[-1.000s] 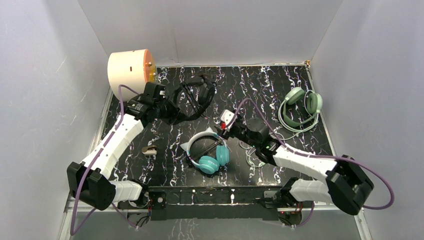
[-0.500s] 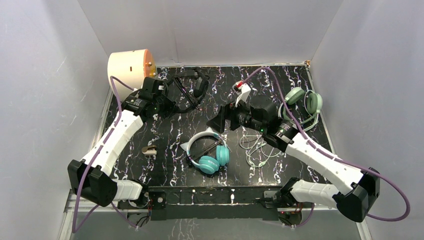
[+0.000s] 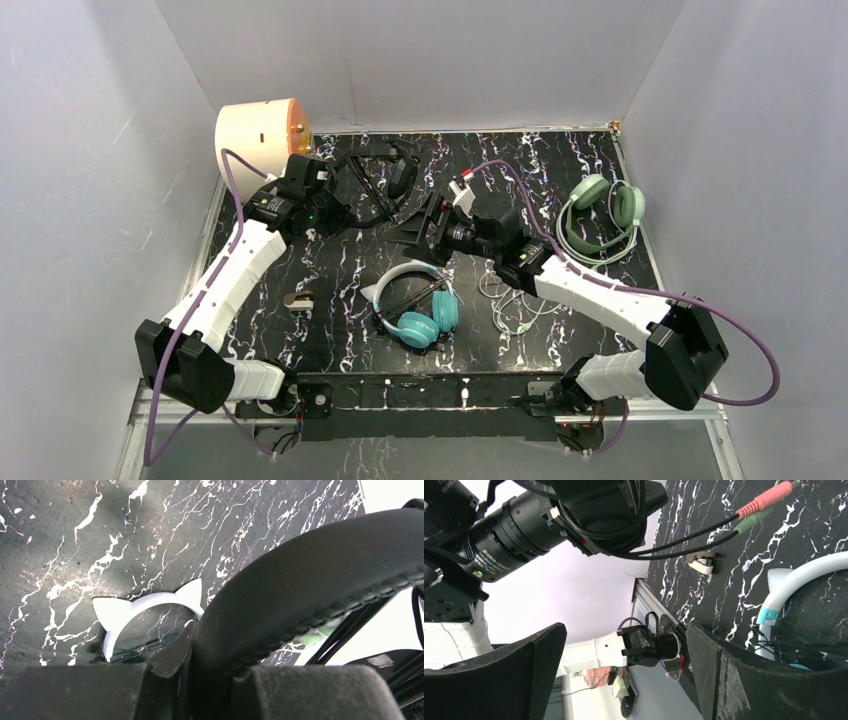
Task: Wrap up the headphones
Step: Place the headphones at the center of the board, then pick up the headphones from the center of the board.
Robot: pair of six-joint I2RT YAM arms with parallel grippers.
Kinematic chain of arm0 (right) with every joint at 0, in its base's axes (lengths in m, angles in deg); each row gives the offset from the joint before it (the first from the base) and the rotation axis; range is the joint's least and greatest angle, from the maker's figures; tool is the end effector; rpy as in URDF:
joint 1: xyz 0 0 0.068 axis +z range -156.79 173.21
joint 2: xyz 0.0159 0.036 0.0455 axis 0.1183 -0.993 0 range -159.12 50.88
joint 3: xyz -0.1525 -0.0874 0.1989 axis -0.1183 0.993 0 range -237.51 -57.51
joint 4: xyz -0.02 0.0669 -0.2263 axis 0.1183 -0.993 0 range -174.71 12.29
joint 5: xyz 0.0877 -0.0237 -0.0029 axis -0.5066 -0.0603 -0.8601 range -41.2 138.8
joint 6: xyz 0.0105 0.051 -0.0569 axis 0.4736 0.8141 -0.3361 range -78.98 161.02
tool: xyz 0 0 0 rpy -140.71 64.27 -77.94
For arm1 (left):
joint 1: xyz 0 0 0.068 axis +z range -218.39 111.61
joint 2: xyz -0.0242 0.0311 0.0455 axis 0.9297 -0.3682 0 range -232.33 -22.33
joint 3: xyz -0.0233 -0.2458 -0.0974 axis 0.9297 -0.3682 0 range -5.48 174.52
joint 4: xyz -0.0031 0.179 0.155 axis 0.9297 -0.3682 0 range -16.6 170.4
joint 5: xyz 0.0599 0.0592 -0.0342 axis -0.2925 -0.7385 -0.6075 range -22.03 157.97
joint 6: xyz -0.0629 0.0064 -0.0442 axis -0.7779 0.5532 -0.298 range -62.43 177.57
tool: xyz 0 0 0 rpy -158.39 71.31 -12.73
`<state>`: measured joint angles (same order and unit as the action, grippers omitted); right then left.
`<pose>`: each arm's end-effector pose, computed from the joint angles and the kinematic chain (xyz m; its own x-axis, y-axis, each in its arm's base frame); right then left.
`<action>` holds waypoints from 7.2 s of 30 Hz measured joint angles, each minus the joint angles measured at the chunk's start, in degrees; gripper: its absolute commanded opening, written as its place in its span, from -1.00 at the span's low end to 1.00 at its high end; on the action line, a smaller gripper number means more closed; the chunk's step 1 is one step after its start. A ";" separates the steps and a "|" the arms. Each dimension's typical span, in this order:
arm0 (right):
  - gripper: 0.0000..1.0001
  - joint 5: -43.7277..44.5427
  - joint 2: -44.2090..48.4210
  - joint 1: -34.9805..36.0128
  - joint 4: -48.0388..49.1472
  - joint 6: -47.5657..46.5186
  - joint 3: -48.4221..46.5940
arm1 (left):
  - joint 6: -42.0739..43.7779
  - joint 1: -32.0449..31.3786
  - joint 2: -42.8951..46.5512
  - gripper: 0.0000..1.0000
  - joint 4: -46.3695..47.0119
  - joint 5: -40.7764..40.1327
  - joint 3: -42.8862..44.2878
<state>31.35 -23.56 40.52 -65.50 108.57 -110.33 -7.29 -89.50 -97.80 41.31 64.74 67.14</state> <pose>0.1965 0.2422 0.3135 -0.8757 0.3511 -0.3315 -0.2420 0.2750 0.9305 0.2632 -0.0976 0.3174 -0.5549 -0.7547 -0.3500 -0.4283 0.6199 -0.6575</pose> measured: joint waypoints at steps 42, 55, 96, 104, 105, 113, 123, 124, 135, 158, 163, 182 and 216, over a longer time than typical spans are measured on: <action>-0.48 -5.03 -30.69 -12.61 28.26 5.09 4.87 | 3.85 -0.09 -24.83 -1.00 20.46 8.15 -9.90; 0.23 -8.50 -43.45 -16.20 37.53 3.61 2.34 | 7.61 -0.26 -31.30 -0.43 24.96 3.58 -6.86; 0.84 33.24 -18.84 -64.50 -36.72 -52.50 -15.21 | 33.09 -1.14 15.15 0.97 12.00 24.83 -4.98; 0.78 32.09 -22.58 -69.42 -33.03 -50.58 -12.85 | 35.28 -1.16 18.51 0.97 10.67 30.32 -5.27; 0.75 31.89 -24.35 -69.35 -32.50 -49.35 -12.87 | 35.45 -1.14 18.49 0.97 10.60 30.69 -5.44; 0.17 33.00 -30.16 -67.41 -30.05 -42.99 -11.82 | 35.58 -1.14 18.47 0.97 10.10 31.28 -5.62; -0.99 38.25 -23.28 -59.30 -26.71 -43.58 -6.10 | 34.58 -1.14 17.90 0.97 7.19 30.42 -2.54; -1.00 39.19 -20.59 -57.55 -27.17 -45.07 -5.35 | 34.56 -1.14 17.81 0.97 6.60 30.03 -1.73; -1.00 28.15 5.03 -54.10 -36.65 -52.46 -10.19 | 30.25 -1.49 17.57 0.95 11.02 33.05 0.85; -1.00 -2.14 3.23 -43.87 -67.36 -56.70 -29.64 | 104.08 -57.59 -11.10 0.97 29.99 -10.08 6.05; -1.00 2.51 3.06 -40.28 -67.78 -56.94 -29.99 | 108.54 -57.99 -10.91 0.97 32.26 -9.22 5.68; -1.00 15.02 -1.07 -30.32 -72.87 -59.21 -32.52 | 99.91 -44.30 -21.77 0.97 19.39 -1.16 22.18; -1.00 20.09 -3.82 -24.57 -74.44 -59.45 -32.06 | 71.12 -48.22 -29.49 0.49 10.36 -4.17 25.33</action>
<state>51.43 -27.38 15.95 -139.95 49.12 -142.39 63.84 -137.71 -127.28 51.67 60.57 92.47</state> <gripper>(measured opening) 0.157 0.850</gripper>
